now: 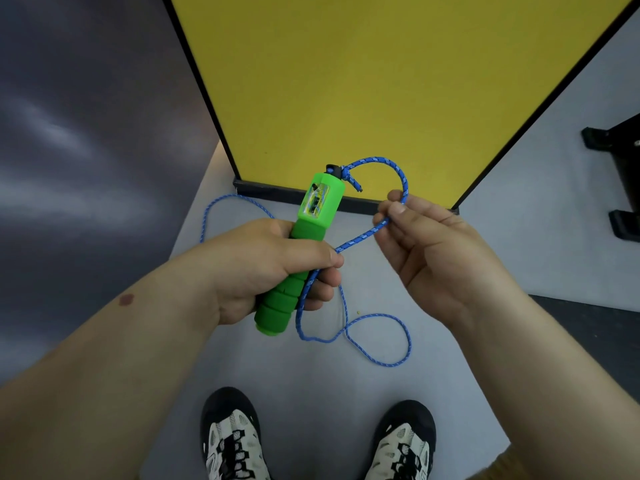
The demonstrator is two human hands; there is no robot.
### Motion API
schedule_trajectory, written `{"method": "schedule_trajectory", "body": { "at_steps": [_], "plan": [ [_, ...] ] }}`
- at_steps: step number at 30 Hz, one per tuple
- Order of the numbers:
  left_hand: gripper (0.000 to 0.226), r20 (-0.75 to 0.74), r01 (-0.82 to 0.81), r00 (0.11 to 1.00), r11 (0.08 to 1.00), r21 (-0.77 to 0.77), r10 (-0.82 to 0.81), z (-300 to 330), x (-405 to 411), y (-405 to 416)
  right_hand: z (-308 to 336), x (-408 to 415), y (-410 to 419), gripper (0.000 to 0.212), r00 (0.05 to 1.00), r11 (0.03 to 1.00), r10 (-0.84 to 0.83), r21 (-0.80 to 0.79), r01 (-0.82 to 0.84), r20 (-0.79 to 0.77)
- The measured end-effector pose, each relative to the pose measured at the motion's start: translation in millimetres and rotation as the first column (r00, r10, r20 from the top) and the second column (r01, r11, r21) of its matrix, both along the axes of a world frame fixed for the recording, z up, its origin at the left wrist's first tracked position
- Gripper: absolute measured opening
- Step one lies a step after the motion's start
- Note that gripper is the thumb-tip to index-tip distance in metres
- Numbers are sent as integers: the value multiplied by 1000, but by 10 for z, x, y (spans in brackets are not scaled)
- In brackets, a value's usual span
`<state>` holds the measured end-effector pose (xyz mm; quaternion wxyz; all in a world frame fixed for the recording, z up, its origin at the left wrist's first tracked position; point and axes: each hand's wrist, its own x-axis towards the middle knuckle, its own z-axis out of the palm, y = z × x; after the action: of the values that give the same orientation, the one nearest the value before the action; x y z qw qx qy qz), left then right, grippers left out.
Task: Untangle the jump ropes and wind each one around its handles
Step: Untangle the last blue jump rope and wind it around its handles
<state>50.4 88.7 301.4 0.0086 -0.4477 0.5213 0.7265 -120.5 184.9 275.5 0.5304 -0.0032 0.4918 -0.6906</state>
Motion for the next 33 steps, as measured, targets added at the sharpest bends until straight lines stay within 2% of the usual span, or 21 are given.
{"method": "schedule_trajectory", "body": {
  "at_steps": [4,7,10,17,20,24,29,33],
  "plan": [
    [12,2,-37,999,999,5,37,-2,-15,10,-13,167,14,24,987,987,162,-6,-162,-8],
    [13,7,-36,999,999,-3,36,3,-7,2,-9,229,13,26,978,979,205,-6,-205,-39],
    [12,10,-17,1000,1000,1,17,3,3,-3,5,201,7,22,984,986,164,8,-164,-68],
    [10,6,20,1000,1000,-1,-20,5,16,-13,20,-15,-7,22,997,998,-70,-2,70,-37],
    [10,3,20,1000,1000,-5,-20,15,8,-5,9,-25,-2,22,995,995,-97,-7,97,-16],
    [10,3,0,1000,1000,-1,0,21,-10,8,-22,88,3,23,999,999,39,-2,-39,-5],
    [15,7,2,1000,1000,8,-2,15,-11,13,-17,227,30,28,969,971,239,3,-239,-65],
    [15,7,15,1000,1000,5,-15,14,-3,8,-2,213,25,25,969,973,231,19,-230,-89]
  ]
}}
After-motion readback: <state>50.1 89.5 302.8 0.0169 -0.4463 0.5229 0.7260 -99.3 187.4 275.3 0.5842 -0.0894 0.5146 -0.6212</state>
